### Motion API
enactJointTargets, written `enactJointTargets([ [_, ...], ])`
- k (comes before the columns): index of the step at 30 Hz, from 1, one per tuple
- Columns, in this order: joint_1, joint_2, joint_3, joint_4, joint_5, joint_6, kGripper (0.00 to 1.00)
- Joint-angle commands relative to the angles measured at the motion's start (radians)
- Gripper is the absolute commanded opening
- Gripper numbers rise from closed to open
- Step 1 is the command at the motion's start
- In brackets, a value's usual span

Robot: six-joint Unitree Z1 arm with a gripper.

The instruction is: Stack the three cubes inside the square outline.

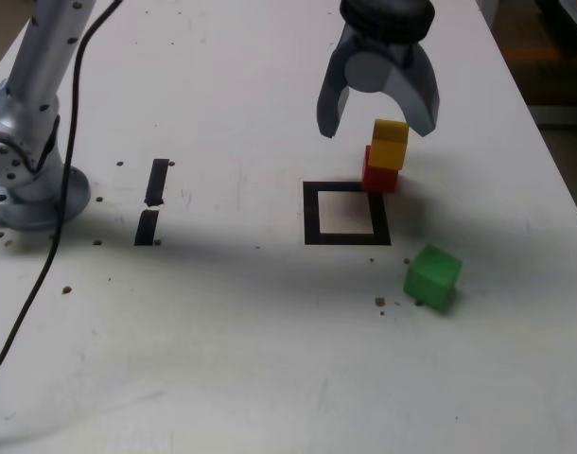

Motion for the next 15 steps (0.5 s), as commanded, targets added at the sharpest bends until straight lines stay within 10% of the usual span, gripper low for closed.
enactJointTargets([
  [1, -0.007, 0.015, -0.013, 0.000, 0.005, 0.000, 0.97],
  [15, -0.027, 0.079, -0.053, -0.007, 0.010, -0.001, 0.97],
])
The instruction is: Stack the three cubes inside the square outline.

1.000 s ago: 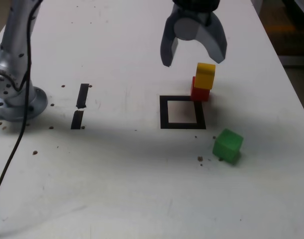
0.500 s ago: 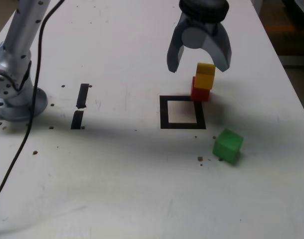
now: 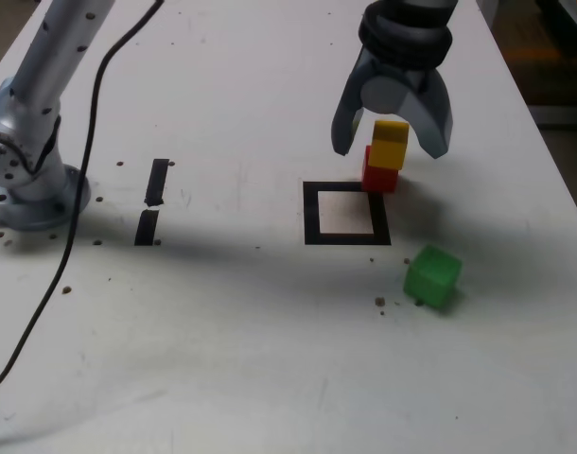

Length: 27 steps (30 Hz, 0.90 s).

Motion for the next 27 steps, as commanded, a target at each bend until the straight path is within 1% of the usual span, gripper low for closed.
enactJointTargets([
  [1, -0.001, 0.007, -0.005, -0.001, 0.002, -0.001, 0.97],
  [13, -0.001, 0.041, -0.021, -0.004, 0.002, -0.002, 0.96],
  [17, -0.001, 0.046, -0.022, -0.001, 0.001, -0.007, 0.93],
  [19, -0.001, 0.047, -0.018, 0.004, -0.001, -0.013, 0.88],
  [22, 0.000, 0.046, -0.011, 0.012, -0.001, -0.026, 0.76],
  [26, 0.001, 0.041, -0.005, 0.010, 0.009, -0.044, 0.54],
  [27, 0.001, 0.038, -0.005, 0.006, 0.012, -0.047, 0.46],
])
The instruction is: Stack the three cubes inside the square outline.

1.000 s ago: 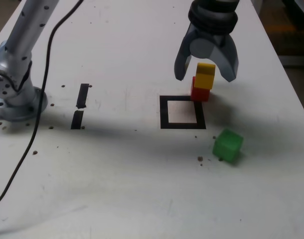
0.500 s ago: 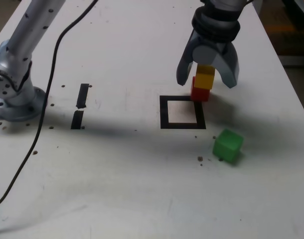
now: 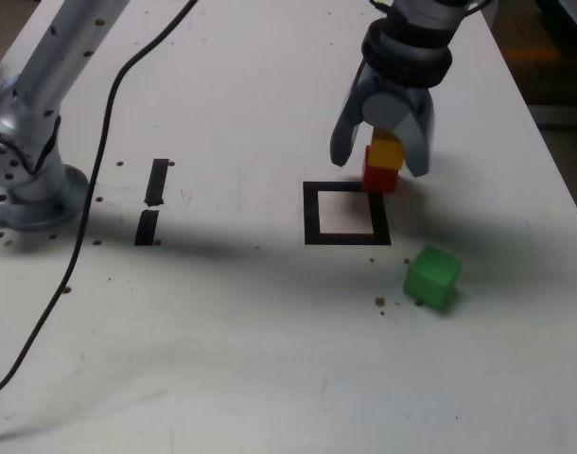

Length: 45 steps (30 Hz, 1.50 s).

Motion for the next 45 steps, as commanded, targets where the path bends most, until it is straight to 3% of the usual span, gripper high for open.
enactJointTargets([
  [1, 0.001, -0.010, 0.000, -0.009, 0.006, -0.006, 0.40],
  [4, 0.001, -0.016, -0.002, -0.022, 0.008, -0.006, 0.27],
  [9, -0.001, -0.022, -0.005, -0.038, 0.007, -0.006, 0.20],
  [15, -0.010, -0.060, 0.006, -0.037, 0.021, -0.014, 0.17],
  [20, -0.016, -0.158, 0.050, -0.010, 0.041, -0.049, 0.17],
  [26, 0.001, -0.281, 0.166, 0.011, 0.065, -0.119, 0.17],
  [30, 0.033, -0.334, 0.277, -0.005, 0.062, -0.173, 0.18],
  [35, 0.073, -0.373, 0.410, -0.071, 0.034, -0.240, 0.20],
  [45, 0.177, -0.390, 0.617, -0.330, -0.004, -0.272, 0.20],
])
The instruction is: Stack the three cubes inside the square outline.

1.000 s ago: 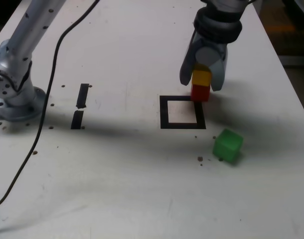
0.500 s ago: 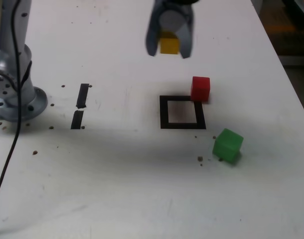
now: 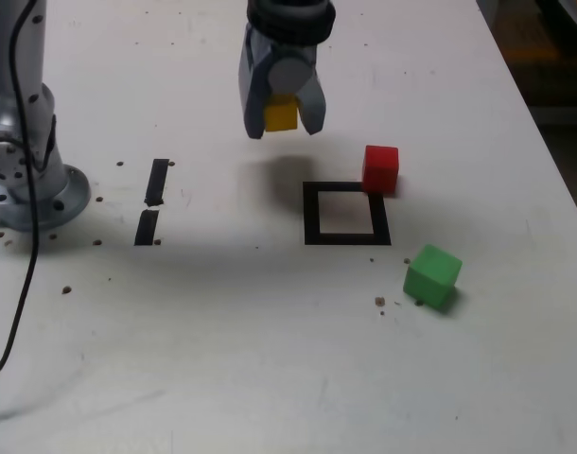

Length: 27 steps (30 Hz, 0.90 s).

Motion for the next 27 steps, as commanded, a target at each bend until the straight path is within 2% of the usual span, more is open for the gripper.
enactJointTargets([
  [1, 0.023, -0.011, 0.029, -0.036, -0.003, -0.003, 0.21],
  [6, 0.087, -0.021, 0.100, -0.134, 0.000, -0.001, 0.24],
  [14, 0.124, -0.023, 0.146, -0.182, -0.003, 0.011, 0.38],
  [21, 0.125, -0.013, 0.171, -0.202, -0.026, 0.022, 0.68],
  [27, 0.125, -0.011, 0.182, -0.213, -0.042, 0.036, 0.81],
])
